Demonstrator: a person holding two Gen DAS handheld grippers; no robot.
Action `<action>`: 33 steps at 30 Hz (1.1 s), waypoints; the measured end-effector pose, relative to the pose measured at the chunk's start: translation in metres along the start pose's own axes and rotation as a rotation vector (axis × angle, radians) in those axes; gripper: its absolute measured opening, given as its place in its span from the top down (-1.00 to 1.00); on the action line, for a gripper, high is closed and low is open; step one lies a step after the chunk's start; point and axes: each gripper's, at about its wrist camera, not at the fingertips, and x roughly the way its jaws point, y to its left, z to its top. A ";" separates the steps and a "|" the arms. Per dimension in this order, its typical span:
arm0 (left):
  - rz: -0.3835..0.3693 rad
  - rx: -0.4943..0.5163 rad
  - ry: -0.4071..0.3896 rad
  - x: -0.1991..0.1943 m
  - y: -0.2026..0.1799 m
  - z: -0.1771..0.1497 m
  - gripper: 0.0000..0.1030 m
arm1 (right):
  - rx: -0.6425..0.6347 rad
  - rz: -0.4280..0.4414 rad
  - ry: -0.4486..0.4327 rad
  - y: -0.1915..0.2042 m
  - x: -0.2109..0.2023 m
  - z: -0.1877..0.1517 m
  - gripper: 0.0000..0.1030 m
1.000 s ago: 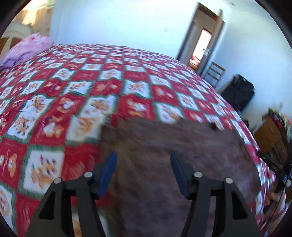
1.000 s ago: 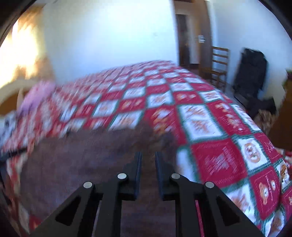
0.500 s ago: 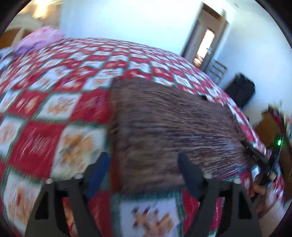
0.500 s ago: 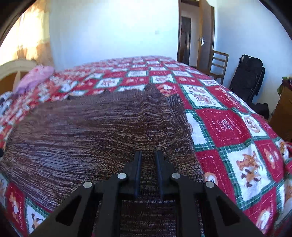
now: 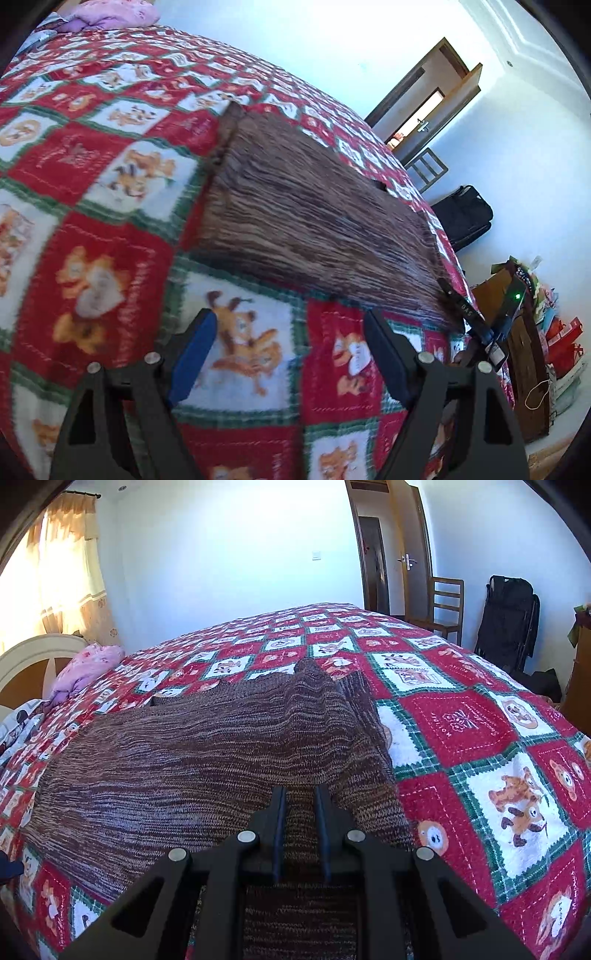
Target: Fold small clothes
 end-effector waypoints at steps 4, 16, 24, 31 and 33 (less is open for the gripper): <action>-0.047 -0.123 -0.041 0.010 0.007 0.015 -0.61 | 0.000 0.000 0.001 0.000 0.000 0.000 0.68; -0.025 -0.272 -0.122 0.017 0.020 0.030 -0.39 | -0.013 -0.014 -0.002 0.001 0.000 -0.001 0.67; -0.042 -0.383 -0.080 0.003 0.021 0.006 -0.43 | -0.030 -0.032 0.002 0.004 0.002 0.000 0.67; -0.048 -0.391 -0.169 0.019 0.027 0.035 -0.54 | -0.032 -0.035 0.002 0.004 0.002 0.000 0.67; -0.055 -0.401 -0.196 0.024 0.032 0.043 -0.54 | -0.034 -0.036 0.002 0.004 0.002 0.000 0.67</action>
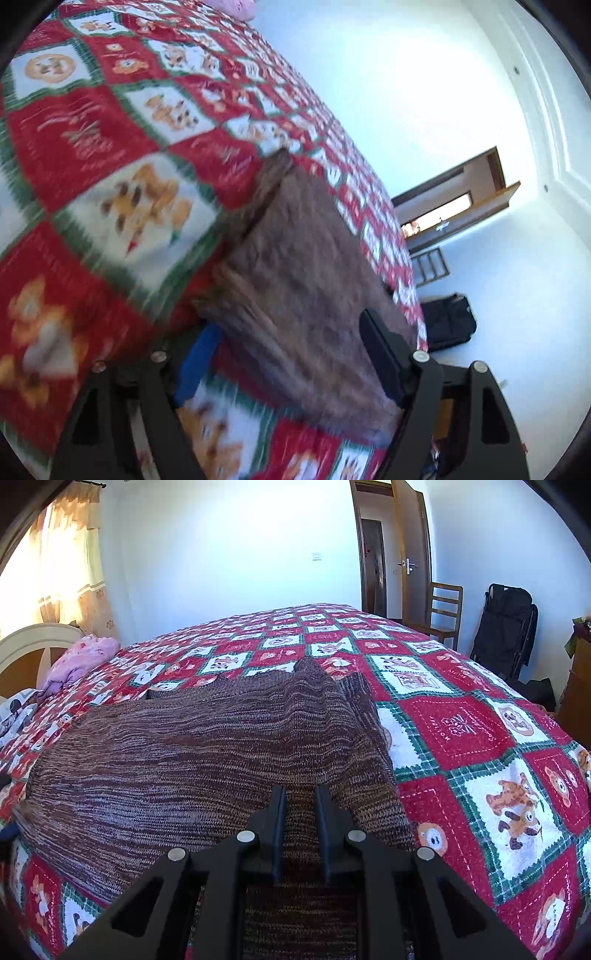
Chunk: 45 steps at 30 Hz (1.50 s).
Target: Fold small clothes
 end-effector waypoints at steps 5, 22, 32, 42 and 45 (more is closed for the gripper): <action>0.051 0.091 -0.022 -0.004 -0.001 -0.008 -0.02 | 0.005 0.005 0.000 0.001 0.000 -0.001 0.66; -0.002 0.157 0.019 0.003 0.012 0.001 0.56 | -0.214 0.398 0.109 0.194 0.000 0.091 -0.64; -0.028 0.211 0.001 -0.006 0.011 -0.006 0.80 | -0.317 0.483 0.360 0.316 0.086 0.094 -0.64; -0.038 0.290 -0.026 -0.017 0.003 -0.021 0.80 | -0.582 0.379 0.427 0.372 0.119 0.063 -0.47; -0.042 0.290 -0.020 -0.017 0.001 -0.021 0.80 | -0.626 0.324 0.403 0.367 0.117 0.066 0.09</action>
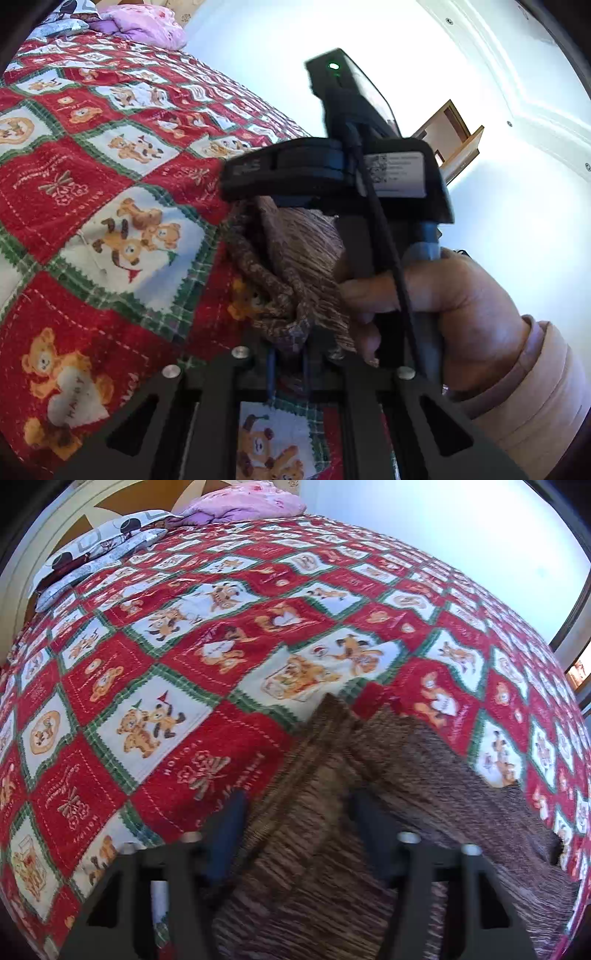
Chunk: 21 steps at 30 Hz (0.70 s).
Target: Fold small clothes
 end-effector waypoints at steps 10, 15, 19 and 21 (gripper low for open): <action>-0.025 0.145 -0.002 -0.003 -0.036 0.018 0.80 | 0.437 0.347 -0.130 -0.089 -0.034 -0.030 0.78; -0.085 0.257 -0.019 -0.007 -0.072 0.022 0.80 | 0.566 0.460 -0.259 -0.131 -0.072 -0.043 0.79; -0.162 0.346 0.009 0.003 -0.111 0.019 0.80 | 0.595 0.444 -0.312 -0.171 -0.108 -0.062 0.79; -0.196 0.388 0.025 0.010 -0.132 0.013 0.80 | 0.620 0.427 -0.340 -0.196 -0.127 -0.078 0.79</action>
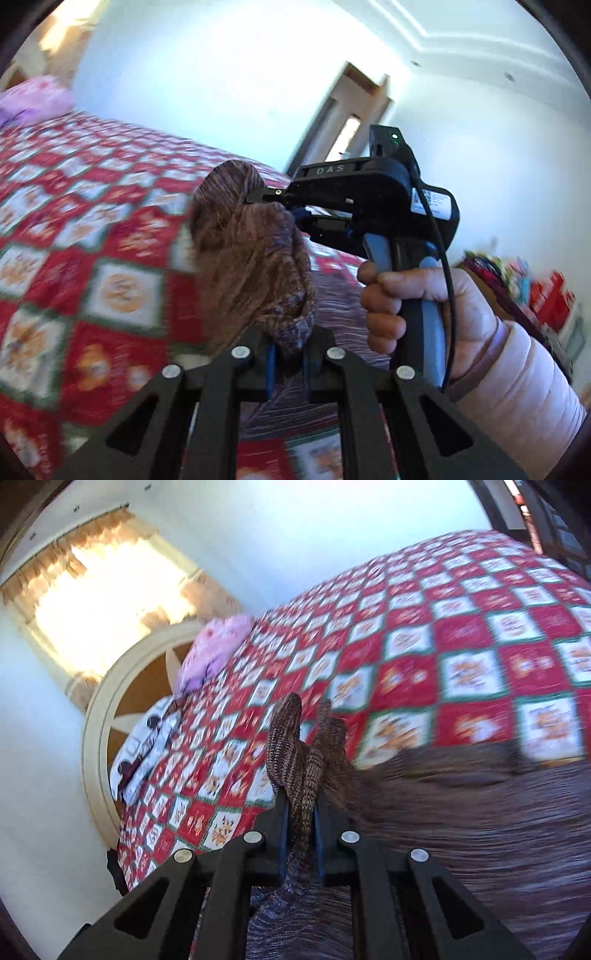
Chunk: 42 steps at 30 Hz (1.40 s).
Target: Fold small clothes
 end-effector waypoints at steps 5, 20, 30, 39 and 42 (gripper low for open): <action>-0.086 0.084 0.079 0.043 -0.050 -0.004 0.80 | 0.018 -0.108 -0.039 -0.056 -0.062 0.003 0.79; -0.111 0.206 0.298 0.130 -0.146 -0.061 0.77 | 0.157 -0.235 -0.041 -0.204 -0.113 -0.030 0.79; -0.186 0.202 0.367 0.070 -0.116 -0.067 -0.34 | 0.117 -0.535 -0.146 -0.198 -0.168 -0.063 0.01; 0.057 0.048 0.288 0.028 -0.043 -0.039 -0.41 | -0.102 -0.513 -0.164 -0.104 -0.185 -0.138 0.83; 0.134 0.059 0.324 0.032 -0.038 -0.038 -0.41 | -0.077 -0.519 -0.099 -0.108 -0.159 -0.157 0.87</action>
